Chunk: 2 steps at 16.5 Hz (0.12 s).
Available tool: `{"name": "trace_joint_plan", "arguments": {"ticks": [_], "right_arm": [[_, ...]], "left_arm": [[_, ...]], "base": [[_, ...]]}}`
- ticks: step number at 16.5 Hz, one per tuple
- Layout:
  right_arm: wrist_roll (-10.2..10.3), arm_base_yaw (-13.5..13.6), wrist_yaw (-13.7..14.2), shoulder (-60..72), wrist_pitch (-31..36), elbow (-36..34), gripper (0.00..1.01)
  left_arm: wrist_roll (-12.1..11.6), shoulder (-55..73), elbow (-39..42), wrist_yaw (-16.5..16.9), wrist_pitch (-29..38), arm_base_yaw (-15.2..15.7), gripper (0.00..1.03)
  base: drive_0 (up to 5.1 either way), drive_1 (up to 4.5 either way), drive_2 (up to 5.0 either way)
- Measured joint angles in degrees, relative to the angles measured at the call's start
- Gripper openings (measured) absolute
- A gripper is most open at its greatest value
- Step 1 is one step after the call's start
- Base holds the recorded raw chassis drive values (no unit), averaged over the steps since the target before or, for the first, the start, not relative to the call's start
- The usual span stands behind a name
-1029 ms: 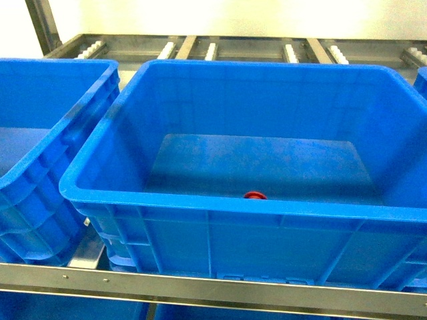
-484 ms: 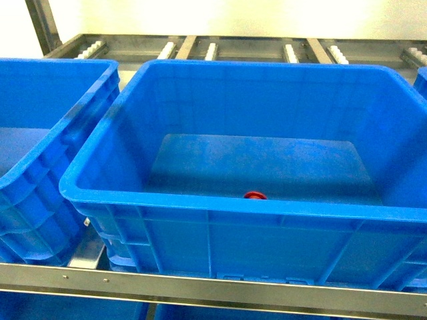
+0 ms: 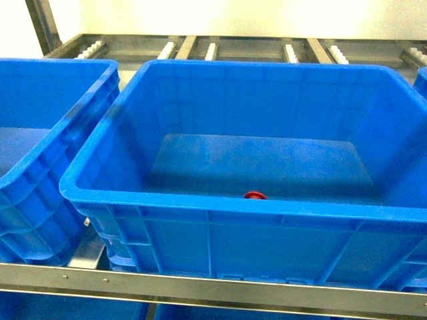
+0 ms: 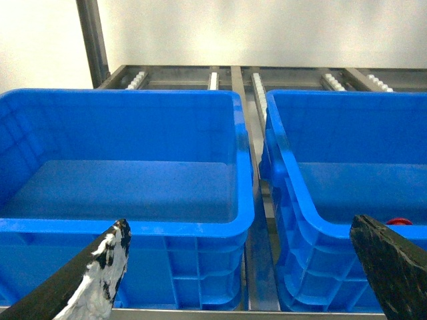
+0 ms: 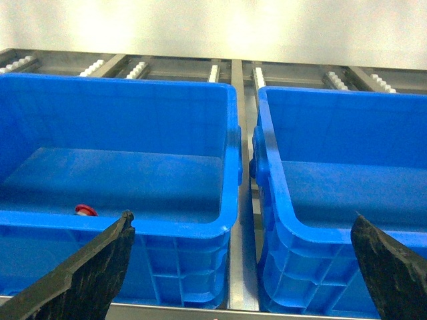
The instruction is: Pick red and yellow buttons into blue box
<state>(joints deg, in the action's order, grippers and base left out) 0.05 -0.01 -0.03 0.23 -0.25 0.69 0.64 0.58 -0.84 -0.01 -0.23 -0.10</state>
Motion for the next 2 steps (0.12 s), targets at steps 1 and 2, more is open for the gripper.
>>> {"name": "trace_joint_plan", "arguments": {"ticks": [1,2], "right_arm": [[0.0,0.0,0.0,0.0,0.0,0.0,0.98],[0.0,0.0,0.0,0.0,0.0,0.0,0.98]], "left_arm": [[0.0,0.0,0.0,0.0,0.0,0.0,0.98],[0.0,0.0,0.0,0.0,0.0,0.0,0.98]], "base": [[0.0,0.00,0.0],[0.0,0.00,0.0]]}}
